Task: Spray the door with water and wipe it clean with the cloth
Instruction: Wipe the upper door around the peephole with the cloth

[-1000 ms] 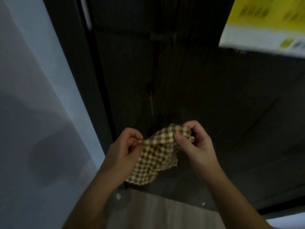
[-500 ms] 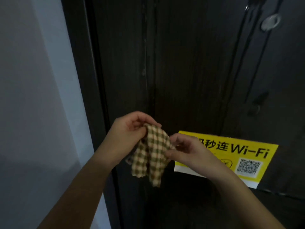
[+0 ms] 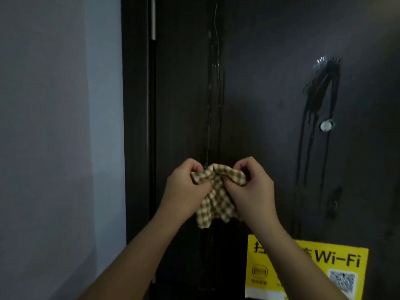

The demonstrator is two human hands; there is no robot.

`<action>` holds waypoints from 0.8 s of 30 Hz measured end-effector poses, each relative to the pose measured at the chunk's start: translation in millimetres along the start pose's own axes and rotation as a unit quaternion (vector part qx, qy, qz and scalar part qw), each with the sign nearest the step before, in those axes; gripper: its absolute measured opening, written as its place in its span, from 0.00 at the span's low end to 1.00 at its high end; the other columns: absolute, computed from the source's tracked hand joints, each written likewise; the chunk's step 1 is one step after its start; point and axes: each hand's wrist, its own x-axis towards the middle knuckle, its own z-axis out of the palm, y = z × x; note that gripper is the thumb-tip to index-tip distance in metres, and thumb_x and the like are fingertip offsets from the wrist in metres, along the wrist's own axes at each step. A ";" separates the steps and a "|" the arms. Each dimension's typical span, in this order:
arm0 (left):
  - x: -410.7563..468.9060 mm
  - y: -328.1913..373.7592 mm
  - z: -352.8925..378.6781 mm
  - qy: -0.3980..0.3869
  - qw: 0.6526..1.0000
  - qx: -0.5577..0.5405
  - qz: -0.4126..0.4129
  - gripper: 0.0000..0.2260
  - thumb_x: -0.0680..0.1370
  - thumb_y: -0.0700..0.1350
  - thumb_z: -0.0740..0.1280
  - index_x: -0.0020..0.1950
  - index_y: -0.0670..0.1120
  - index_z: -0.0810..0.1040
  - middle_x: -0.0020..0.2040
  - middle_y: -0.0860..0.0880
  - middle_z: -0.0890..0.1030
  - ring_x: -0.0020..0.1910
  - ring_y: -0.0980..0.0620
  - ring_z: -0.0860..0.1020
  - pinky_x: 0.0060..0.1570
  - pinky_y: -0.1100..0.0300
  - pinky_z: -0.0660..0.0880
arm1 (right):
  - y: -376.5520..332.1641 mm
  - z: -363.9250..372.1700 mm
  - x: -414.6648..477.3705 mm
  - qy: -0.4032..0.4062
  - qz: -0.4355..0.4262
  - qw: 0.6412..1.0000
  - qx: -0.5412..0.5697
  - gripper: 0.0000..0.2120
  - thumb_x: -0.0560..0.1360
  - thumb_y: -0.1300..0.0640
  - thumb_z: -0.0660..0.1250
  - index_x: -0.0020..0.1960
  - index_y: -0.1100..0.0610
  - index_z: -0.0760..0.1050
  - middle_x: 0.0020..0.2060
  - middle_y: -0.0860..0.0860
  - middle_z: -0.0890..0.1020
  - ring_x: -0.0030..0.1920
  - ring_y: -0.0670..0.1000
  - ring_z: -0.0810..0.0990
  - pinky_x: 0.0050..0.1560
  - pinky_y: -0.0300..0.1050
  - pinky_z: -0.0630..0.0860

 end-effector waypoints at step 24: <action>269.5 81.8 -96.3 0.224 0.857 0.385 0.257 0.27 0.80 0.56 0.56 0.77 0.54 0.52 0.79 0.50 0.48 0.77 0.51 0.42 0.74 0.43 0.43 | -71.3 14.6 293.1 0.179 -0.417 0.841 -0.296 0.17 0.65 0.71 0.72 0.51 0.59 0.83 0.51 0.52 0.83 0.48 0.56 0.77 0.43 0.48 0.80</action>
